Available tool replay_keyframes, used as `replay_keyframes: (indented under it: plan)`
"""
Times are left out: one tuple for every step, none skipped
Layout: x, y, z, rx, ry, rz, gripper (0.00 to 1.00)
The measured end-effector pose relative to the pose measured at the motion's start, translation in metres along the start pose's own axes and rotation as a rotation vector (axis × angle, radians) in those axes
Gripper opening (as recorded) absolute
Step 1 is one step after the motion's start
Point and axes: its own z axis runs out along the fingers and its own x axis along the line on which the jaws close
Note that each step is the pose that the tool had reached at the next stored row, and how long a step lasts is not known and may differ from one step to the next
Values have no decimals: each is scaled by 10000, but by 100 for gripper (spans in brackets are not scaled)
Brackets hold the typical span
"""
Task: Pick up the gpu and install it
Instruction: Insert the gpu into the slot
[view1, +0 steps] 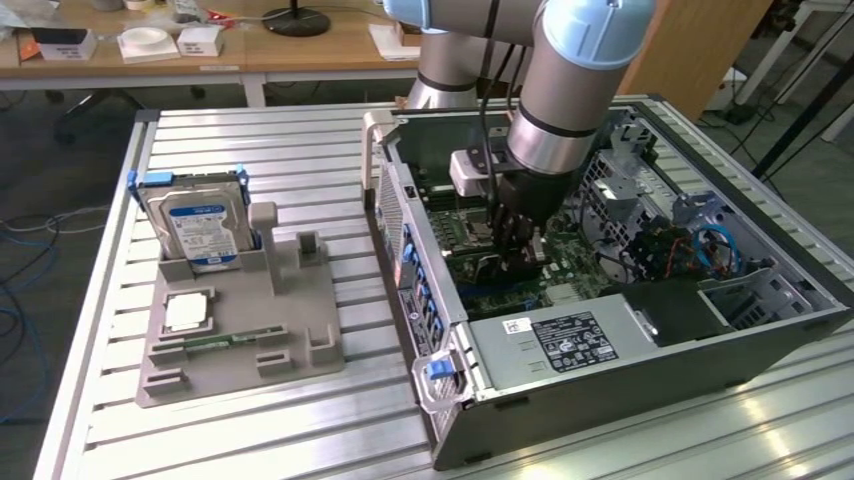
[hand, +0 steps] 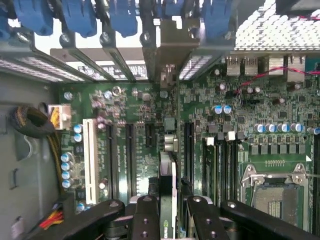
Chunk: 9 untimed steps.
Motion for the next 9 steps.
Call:
replay_keyframes:
  plan:
    - [-1,0,-1,-1,3,0,26]
    - [-1,1,-1,-2,5,1,26]
    - [-1,2,-3,-4,10,3,26]
    - [-1,2,-4,-6,19,3,26]
    - [-1,2,-3,-6,25,3,26]
    - [-1,2,-2,-6,30,3,26]
    - [-1,2,-1,-5,37,3,26]
    - [-1,3,3,-4,43,4,26]
    - [-1,5,6,-4,49,4,26]
